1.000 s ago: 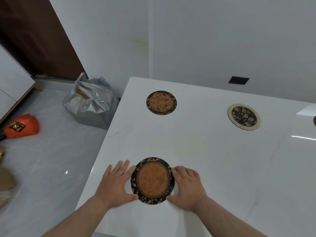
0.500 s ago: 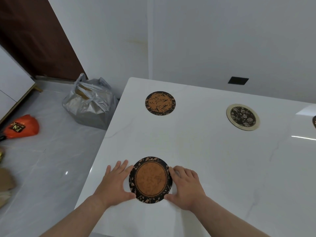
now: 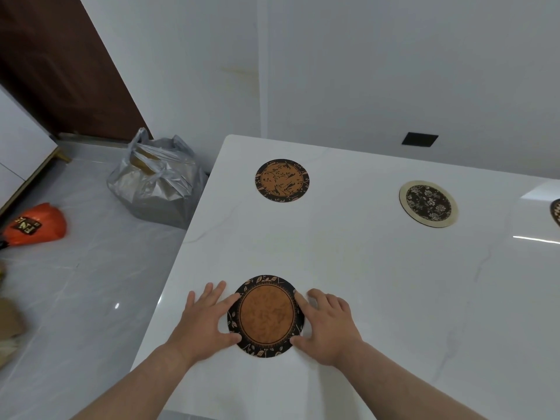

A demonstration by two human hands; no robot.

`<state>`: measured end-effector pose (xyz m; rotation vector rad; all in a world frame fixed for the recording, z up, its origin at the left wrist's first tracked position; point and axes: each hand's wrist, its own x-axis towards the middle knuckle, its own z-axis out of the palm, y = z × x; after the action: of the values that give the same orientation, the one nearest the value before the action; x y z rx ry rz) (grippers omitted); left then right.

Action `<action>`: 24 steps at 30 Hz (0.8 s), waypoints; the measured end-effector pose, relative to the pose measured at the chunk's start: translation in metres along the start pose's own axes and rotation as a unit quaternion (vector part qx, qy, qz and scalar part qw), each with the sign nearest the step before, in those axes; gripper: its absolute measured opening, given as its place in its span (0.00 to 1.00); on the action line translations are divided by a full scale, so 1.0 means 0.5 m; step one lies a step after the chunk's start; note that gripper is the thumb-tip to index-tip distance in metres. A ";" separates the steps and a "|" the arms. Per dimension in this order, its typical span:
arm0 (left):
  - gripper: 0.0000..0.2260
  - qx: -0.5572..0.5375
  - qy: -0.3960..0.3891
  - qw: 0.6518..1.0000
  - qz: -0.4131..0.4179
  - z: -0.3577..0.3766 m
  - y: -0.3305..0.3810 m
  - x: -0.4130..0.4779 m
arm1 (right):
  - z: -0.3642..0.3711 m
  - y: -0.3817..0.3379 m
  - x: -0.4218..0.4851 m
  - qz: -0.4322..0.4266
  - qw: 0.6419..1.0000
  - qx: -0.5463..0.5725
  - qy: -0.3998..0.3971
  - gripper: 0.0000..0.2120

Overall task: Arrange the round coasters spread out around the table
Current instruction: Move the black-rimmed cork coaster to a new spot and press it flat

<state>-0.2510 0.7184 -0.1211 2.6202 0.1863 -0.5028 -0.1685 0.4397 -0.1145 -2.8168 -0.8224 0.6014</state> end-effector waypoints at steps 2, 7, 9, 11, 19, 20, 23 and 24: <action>0.40 -0.003 -0.002 1.000 -0.002 -0.003 0.001 0.000 | -0.009 0.002 0.001 0.000 1.000 -0.007 -0.015 0.42; 0.32 -0.021 -0.018 0.999 -0.027 -0.025 0.014 0.007 | -0.060 0.004 0.019 0.013 0.995 0.070 -0.076 0.36; 0.25 -0.062 -0.034 0.997 -0.044 -0.051 0.024 0.013 | -0.089 0.008 0.022 0.028 0.986 0.142 -0.081 0.31; 0.17 -0.119 -0.031 0.991 -0.047 -0.080 0.034 0.016 | -0.119 0.017 0.016 0.032 0.983 0.170 -0.067 0.28; 0.12 -0.190 0.047 0.980 -0.040 -0.164 0.135 -0.012 | -0.218 0.052 -0.064 0.047 0.977 0.203 0.052 0.26; 0.11 -0.199 0.054 0.978 -0.035 -0.170 0.154 -0.021 | -0.226 0.054 -0.080 0.051 0.974 0.211 0.069 0.25; 0.10 -0.203 0.064 0.977 -0.012 -0.184 0.214 -0.047 | -0.245 0.064 -0.131 0.063 0.967 0.230 0.089 0.23; 0.10 -0.202 0.067 0.977 -0.003 -0.187 0.234 -0.055 | -0.251 0.069 -0.149 0.065 0.966 0.234 0.091 0.23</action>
<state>-0.2217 0.6575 0.0154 2.2529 0.3061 -0.2555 -0.1570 0.3669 0.0158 -2.4517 -0.3978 0.4692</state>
